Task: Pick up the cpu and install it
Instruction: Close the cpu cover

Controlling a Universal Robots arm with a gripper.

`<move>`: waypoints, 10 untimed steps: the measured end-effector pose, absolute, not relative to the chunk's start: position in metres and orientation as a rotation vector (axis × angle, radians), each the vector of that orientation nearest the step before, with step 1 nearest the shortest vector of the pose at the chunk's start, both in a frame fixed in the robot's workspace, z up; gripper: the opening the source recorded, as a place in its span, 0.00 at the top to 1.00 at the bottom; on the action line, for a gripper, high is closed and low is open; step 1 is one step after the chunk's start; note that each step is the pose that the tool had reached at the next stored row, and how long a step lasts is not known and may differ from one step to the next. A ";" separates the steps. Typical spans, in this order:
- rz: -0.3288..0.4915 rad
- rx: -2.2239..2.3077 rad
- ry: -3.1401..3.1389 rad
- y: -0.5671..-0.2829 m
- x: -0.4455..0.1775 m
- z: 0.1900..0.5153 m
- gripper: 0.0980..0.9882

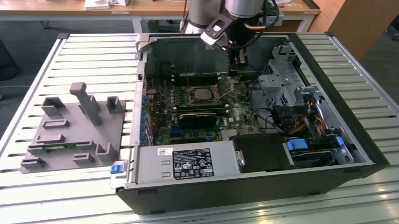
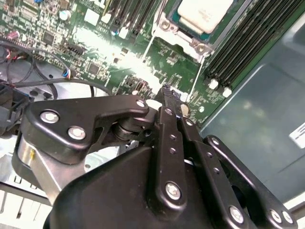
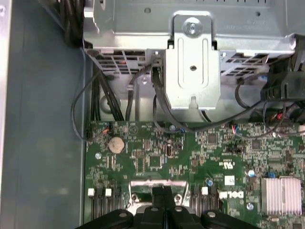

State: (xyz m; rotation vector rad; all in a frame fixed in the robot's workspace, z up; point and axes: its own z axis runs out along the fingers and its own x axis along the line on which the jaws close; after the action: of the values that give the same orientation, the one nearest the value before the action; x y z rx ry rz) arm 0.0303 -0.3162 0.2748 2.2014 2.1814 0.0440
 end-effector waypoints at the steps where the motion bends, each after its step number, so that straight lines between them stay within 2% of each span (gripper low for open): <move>1: 0.044 2.202 2.181 -0.316 0.032 0.275 0.99; 10: 0.041 2.203 2.183 -0.315 0.040 0.267 0.99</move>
State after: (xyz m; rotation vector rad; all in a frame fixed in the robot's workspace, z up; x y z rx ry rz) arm 0.0400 -0.3145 0.2671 2.2025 2.1825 0.0410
